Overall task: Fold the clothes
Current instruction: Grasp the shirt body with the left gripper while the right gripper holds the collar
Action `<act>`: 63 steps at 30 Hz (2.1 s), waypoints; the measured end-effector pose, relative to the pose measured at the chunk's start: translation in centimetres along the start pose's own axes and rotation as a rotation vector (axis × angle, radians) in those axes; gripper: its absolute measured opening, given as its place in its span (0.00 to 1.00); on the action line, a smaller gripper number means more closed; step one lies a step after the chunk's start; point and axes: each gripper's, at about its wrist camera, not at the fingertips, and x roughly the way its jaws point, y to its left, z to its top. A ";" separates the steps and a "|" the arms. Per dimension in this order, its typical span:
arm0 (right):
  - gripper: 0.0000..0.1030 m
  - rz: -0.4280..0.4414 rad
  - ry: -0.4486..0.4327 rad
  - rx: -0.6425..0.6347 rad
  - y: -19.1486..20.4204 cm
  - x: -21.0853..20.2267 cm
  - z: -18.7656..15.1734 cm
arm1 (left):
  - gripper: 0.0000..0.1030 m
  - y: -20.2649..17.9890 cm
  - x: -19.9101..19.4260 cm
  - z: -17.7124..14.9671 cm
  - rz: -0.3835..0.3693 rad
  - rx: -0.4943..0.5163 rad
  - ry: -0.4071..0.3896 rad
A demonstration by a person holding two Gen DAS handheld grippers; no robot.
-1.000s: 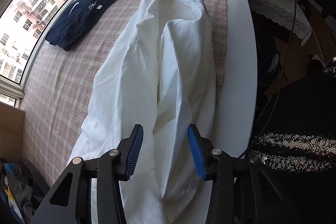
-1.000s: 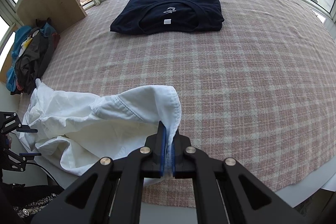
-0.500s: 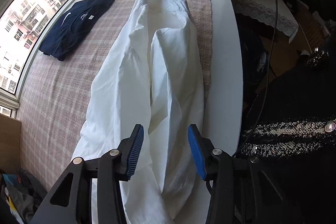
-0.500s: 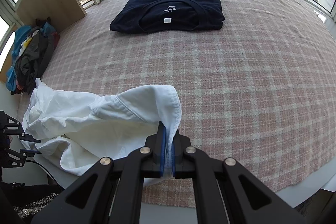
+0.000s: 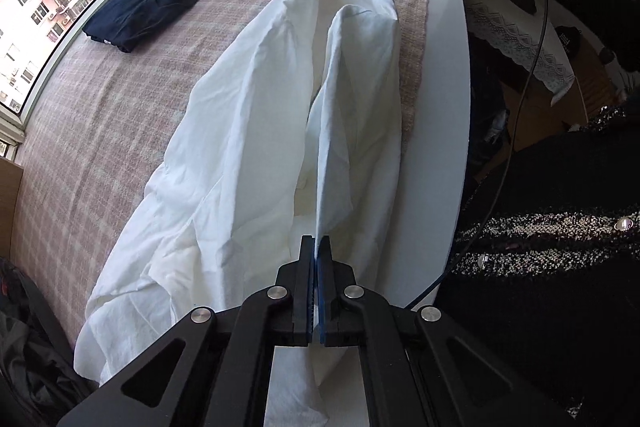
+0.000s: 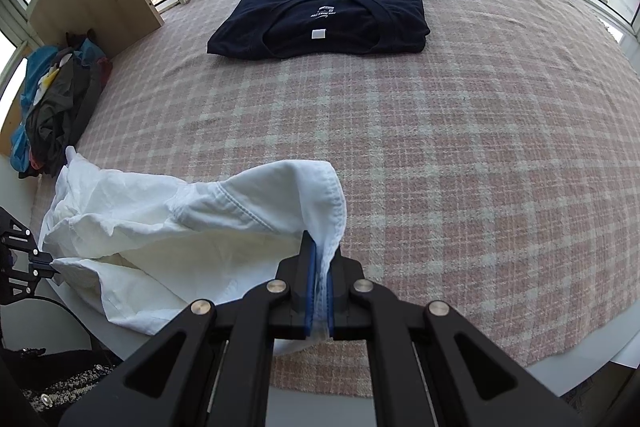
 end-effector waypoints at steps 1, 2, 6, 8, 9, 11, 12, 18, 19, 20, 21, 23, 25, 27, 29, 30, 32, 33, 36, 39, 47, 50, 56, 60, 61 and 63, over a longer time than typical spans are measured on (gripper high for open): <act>0.04 0.000 0.000 -0.001 0.0 0.0 0.0 | 0.00 0.2 -0.1 -0.1 0.000 -0.011 -0.002; 0.04 -0.001 0.000 -0.002 0.1 -0.1 0.0 | 0.00 0.3 -0.2 -0.2 -0.001 -0.021 -0.005; 0.04 -0.004 0.010 -0.002 0.0 0.2 0.1 | 0.00 1.2 -0.8 -0.4 -0.001 -0.049 -0.026; 0.04 -0.006 0.017 -0.003 0.0 0.4 0.1 | 0.04 1.9 -0.4 -0.3 0.025 -0.068 -0.020; 0.04 -0.006 0.020 -0.003 0.0 0.5 0.1 | 0.08 2.3 -0.1 -0.2 0.038 -0.078 -0.013; 0.04 -0.007 0.022 -0.007 0.2 0.5 0.0 | 0.21 2.6 -0.2 0.0 0.076 -0.079 -0.009; 0.04 -0.007 0.023 -0.008 0.2 0.5 0.0 | 0.34 2.7 -0.5 0.1 0.096 -0.078 -0.010; 0.04 -0.005 0.022 -0.004 0.1 0.5 0.0 | 0.67 2.4 -3.9 0.0 0.151 -0.014 -0.090; 0.04 -0.005 0.022 -0.005 0.2 0.5 0.0 | 0.67 2.6 -3.7 0.2 0.155 -0.007 -0.083; 0.04 -0.005 0.022 -0.006 0.2 0.5 0.0 | 0.67 2.9 -3.4 0.2 0.151 -0.004 -0.070; 0.04 -0.004 0.021 -0.007 0.2 0.5 0.0 | 0.67 3.2 -2.9 0.2 0.141 -0.005 -0.057; 0.04 -0.003 0.020 -0.006 0.1 0.5 0.1 | 0.67 4.0 -1.5 0.2 0.098 -0.031 -0.028; 0.04 -0.004 0.022 -0.005 0.0 0.5 0.1 | 0.67 4.3 -0.4 0.1 0.043 -0.051 -0.008; 0.04 -0.004 0.025 -0.003 -0.1 0.6 0.1 | 0.67 3.8 0.0 -0.1 0.000 -0.057 -0.005; 0.04 -0.004 0.027 -0.003 -0.1 0.6 0.1 | 0.67 2.9 0.2 -0.3 -0.028 -0.051 -0.011; 0.04 -0.004 0.028 -0.004 -0.1 0.7 0.1 | 0.67 2.4 0.3 -0.3 -0.036 -0.042 -0.015; 0.04 -0.006 0.029 -0.008 0.0 0.7 0.2 | 0.63 1.6 0.5 -0.3 -0.047 -0.033 -0.026; 0.04 -0.006 0.029 -0.010 0.0 0.7 0.3 | 0.51 1.7 0.7 -0.2 -0.061 -0.043 -0.030; 0.04 -0.005 0.028 -0.018 0.0 0.6 0.5 | 0.24 2.6 1.4 -0.1 -0.076 -0.112 -0.021; 0.04 -0.002 0.029 -0.024 0.0 0.6 0.4 | 0.21 3.3 1.7 -0.2 -0.076 -0.148 -0.017; 0.04 0.001 0.037 -0.030 0.0 0.7 0.2 | 0.52 3.4 0.0 0.3 -0.042 -0.136 -0.067; 0.04 0.003 0.034 -0.030 0.0 0.8 0.3 | 0.55 3.6 -0.3 0.8 -0.020 -0.114 -0.068; 0.04 0.009 0.035 -0.023 -0.2 0.8 0.1 | 0.45 3.8 1.8 2.3 -0.024 -0.069 -0.014; 0.04 0.011 0.014 -0.017 -0.2 0.6 0.0 | 0.06 3.2 2.1 2.3 -0.067 -0.046 0.005; 0.04 0.009 0.003 -0.020 -0.1 0.5 0.0 | 0.04 3.3 2.1 2.2 -0.073 -0.050 0.005; 0.04 0.003 -0.025 -0.028 0.2 0.0 0.1 | 0.02 3.4 1.7 2.0 -0.061 -0.072 -0.013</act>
